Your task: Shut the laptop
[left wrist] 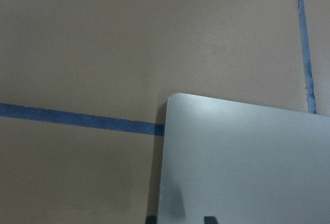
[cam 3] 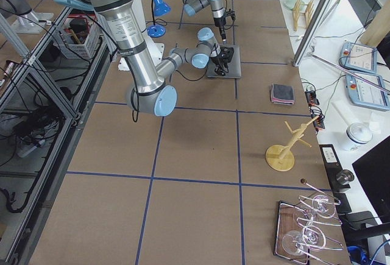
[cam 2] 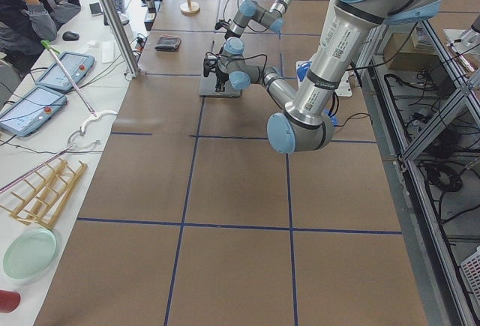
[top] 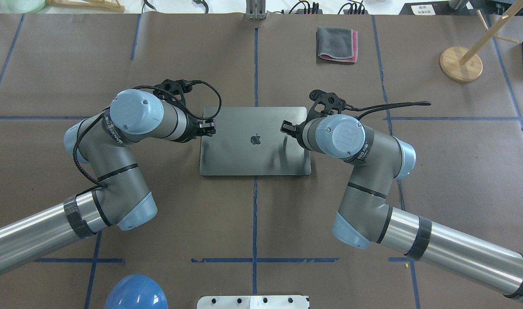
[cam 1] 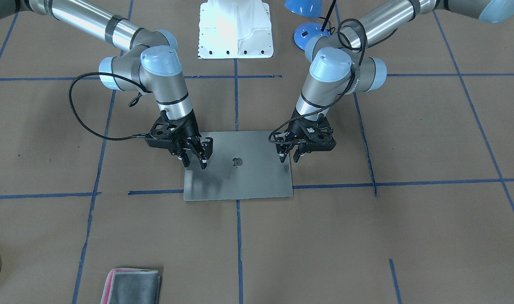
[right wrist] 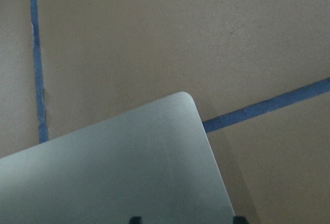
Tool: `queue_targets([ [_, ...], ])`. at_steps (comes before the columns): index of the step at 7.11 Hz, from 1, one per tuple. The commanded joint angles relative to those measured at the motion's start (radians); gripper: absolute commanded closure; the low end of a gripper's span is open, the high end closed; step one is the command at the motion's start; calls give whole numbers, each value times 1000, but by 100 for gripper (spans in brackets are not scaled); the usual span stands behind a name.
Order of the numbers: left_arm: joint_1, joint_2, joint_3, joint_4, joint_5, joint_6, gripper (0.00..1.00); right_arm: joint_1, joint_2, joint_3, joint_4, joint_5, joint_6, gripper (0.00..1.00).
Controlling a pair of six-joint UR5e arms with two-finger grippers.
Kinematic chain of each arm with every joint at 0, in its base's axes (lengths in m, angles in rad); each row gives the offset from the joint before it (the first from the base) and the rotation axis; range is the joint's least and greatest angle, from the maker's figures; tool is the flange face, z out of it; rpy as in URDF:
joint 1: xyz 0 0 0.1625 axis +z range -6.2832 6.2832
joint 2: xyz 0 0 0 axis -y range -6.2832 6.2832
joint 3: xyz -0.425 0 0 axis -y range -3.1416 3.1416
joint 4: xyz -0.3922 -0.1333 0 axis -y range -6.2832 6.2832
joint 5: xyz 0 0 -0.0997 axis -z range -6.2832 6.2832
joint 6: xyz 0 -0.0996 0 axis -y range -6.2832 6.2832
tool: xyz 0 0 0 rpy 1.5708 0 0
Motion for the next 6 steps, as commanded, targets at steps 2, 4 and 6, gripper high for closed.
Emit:
queue_targets([
  [2,-3,8,-70,189,-18,51,0,44,-13,155,-263,110,-196,1],
  [4,-34,50,-188,368,-79,151,0,112,-54,235,-366,214,-366,1],
  [6,-124,147,-337,520,-198,352,0,210,-158,319,-431,324,-565,1],
])
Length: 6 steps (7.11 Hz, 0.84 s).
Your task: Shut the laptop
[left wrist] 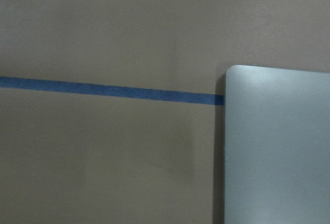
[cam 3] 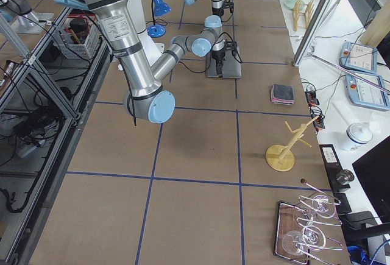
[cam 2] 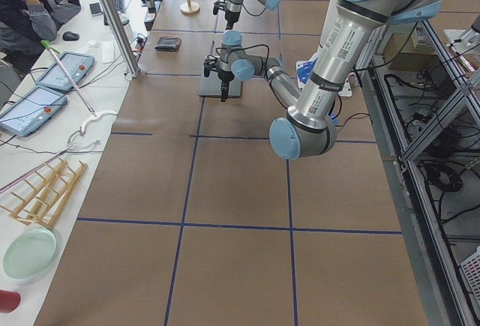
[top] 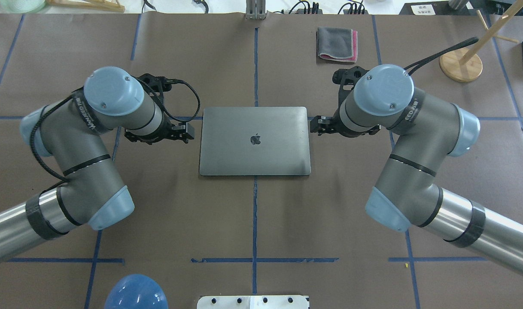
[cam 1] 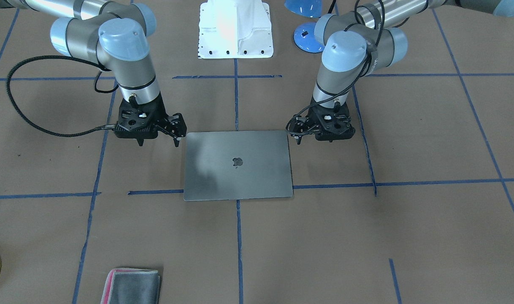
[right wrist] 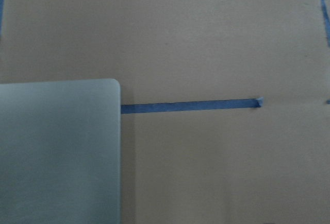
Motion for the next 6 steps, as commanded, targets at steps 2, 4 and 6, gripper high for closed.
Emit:
queue_targets([
  [2,-154,245,-246,121,-154,267,0,197,-165,96,-77,177,-397,1],
  [4,-362,426,-288,122,-294,628,0,399,-312,110,-76,322,-740,1],
  [6,-549,508,-235,139,-330,939,0,600,-449,101,-80,393,-1071,1],
])
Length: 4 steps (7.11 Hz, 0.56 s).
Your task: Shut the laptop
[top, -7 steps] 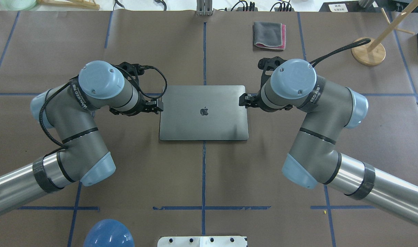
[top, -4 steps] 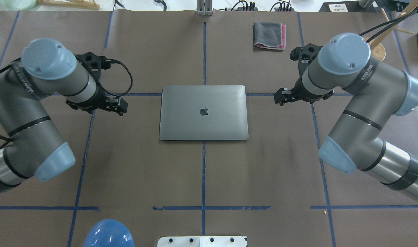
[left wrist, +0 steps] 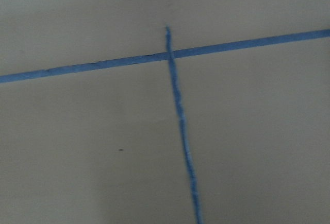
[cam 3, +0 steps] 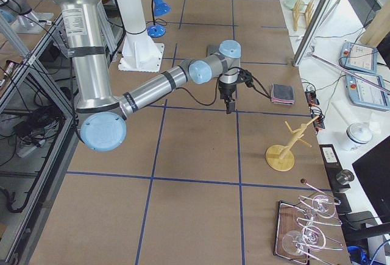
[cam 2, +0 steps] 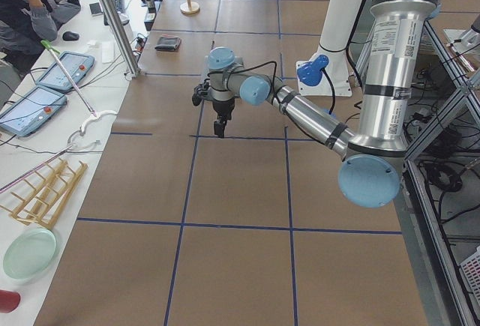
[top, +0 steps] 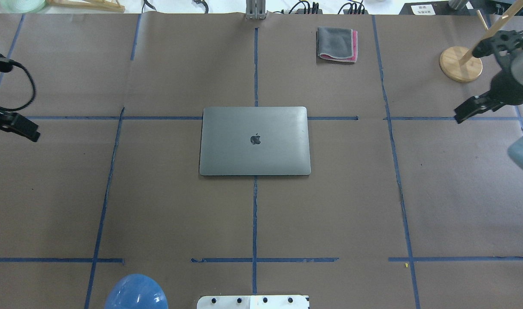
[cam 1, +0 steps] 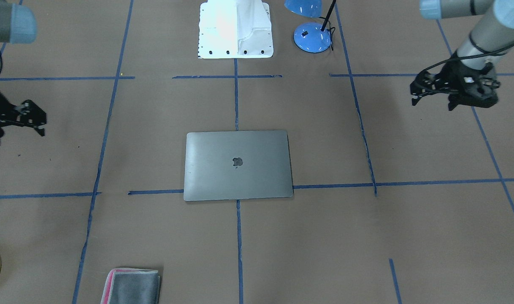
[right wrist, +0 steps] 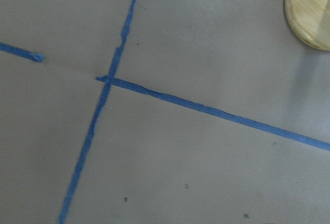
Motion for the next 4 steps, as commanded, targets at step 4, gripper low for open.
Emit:
queue_targets([
  [4,-418,157,95,183,-31,437,0,394,-226,-125,-53,148,-491,1],
])
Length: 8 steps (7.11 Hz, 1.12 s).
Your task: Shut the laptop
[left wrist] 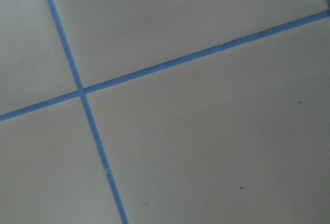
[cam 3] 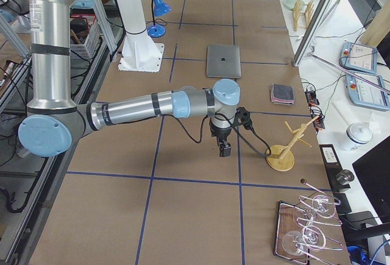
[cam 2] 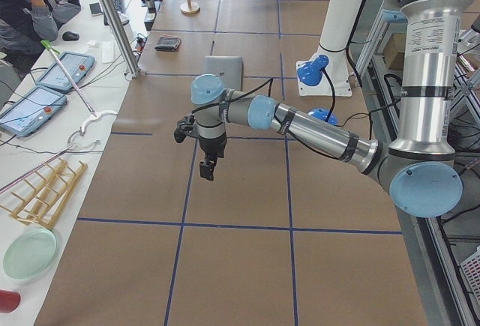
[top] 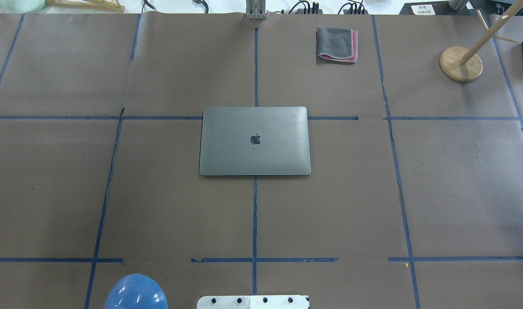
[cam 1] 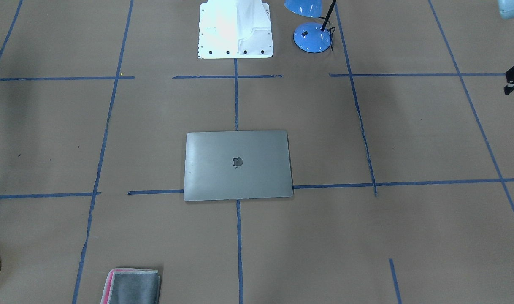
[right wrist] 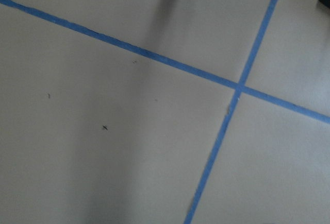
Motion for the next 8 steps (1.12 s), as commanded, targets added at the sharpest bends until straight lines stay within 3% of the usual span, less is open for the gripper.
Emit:
queue_targets([
  [1,-86,138,20,-38,-39,47,0,81,-67,-24,-4,35,-38,1],
  [2,-93,175,31,-49,-48,98,0,81,-69,-24,-4,42,-36,1],
  [5,-90,160,147,-54,-67,94,0,81,-72,-24,-3,49,-33,1],
  [7,-93,177,151,-167,-73,103,0,81,-74,-29,-3,49,-33,1],
  [8,-91,172,152,-155,-70,92,0,81,-74,-30,-3,49,-33,1],
])
